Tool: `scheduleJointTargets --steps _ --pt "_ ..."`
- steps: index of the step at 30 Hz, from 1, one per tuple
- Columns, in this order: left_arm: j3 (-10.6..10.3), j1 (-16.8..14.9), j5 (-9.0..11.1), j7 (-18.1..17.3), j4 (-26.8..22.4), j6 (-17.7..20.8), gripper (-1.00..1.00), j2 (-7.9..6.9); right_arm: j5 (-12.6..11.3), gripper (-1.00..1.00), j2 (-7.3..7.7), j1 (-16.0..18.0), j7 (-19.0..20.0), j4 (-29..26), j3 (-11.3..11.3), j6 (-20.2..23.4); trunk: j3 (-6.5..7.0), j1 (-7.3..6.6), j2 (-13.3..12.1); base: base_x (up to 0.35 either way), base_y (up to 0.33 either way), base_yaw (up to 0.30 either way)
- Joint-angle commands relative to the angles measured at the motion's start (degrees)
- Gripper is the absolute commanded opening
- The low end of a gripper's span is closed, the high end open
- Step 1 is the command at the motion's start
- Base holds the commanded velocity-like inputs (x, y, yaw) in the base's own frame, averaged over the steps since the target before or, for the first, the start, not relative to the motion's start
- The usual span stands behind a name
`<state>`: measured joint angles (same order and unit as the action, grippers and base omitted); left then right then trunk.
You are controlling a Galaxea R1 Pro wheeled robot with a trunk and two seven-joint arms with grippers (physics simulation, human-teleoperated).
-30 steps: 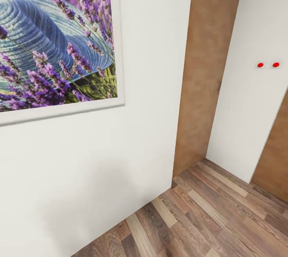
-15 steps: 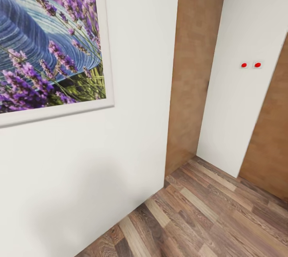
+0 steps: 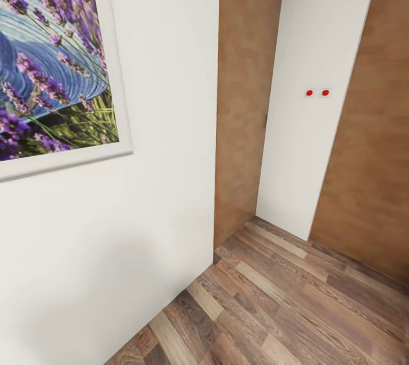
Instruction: In the bedroom, move the book from the bed onto either nightstand, and place the two sandals side by side next to the bed.
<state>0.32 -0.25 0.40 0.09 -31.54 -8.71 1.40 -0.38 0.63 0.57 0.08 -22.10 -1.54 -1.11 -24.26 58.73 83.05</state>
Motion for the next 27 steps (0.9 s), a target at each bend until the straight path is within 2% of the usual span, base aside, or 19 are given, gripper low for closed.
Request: scheduleJointTargets --steps 1,27 --pt "0.0 0.0 0.0 0.0 0.0 -0.2 1.00 0.01 0.0 1.00 -0.02 0.0 0.0 0.0 -0.1 -0.1 -0.06 0.00 0.0 0.000 0.000 -0.282" --pt "0.0 0.0 0.0 0.0 0.0 -0.2 1.00 0.01 0.0 1.00 -0.02 0.0 0.0 0.0 -0.1 -0.1 -0.06 0.00 0.0 0.000 0.000 -0.283"
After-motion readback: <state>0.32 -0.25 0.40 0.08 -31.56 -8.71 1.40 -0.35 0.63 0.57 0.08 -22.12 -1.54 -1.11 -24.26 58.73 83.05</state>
